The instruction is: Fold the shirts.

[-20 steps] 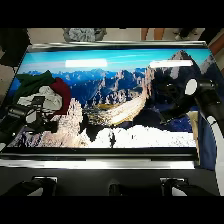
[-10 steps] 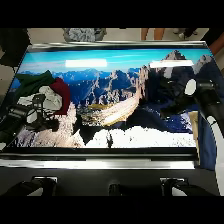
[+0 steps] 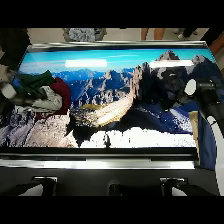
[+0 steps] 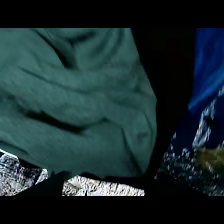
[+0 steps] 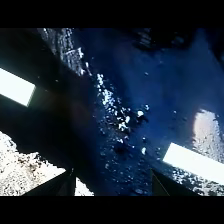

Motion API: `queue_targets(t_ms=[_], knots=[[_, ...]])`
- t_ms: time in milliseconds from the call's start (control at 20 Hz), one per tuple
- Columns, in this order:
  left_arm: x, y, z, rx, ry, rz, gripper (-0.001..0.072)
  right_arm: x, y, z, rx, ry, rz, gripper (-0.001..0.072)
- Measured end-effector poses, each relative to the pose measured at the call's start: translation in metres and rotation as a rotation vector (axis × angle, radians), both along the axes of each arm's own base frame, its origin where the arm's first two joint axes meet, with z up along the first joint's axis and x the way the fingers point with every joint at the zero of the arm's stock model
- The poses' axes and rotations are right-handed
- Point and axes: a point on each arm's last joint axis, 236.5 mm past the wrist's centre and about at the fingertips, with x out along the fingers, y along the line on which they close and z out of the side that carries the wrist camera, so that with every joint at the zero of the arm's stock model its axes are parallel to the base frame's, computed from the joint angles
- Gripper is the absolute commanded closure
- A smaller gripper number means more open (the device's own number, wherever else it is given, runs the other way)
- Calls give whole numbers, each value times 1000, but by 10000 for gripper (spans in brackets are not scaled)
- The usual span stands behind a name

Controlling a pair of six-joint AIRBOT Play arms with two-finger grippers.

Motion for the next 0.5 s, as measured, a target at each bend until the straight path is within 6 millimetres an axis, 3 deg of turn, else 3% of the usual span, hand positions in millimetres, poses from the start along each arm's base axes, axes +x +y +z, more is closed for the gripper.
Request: queue_targets(t_ms=[100, 200, 350, 500], knots=[[15, 37, 4, -107, -2, 117, -13, 2, 2, 1, 11, -10, -1, 144], [18, 63, -8, -206, 28, 200, -13, 4, 7, 2, 32, -16, -2, 150], [18, 75, -39, -311, 107, 236, -13, 4, 15, 3, 67, -19, -4, 151], [21, 67, -71, -378, 179, 213, -13, 5, 21, 4, 93, -21, -4, 151]])
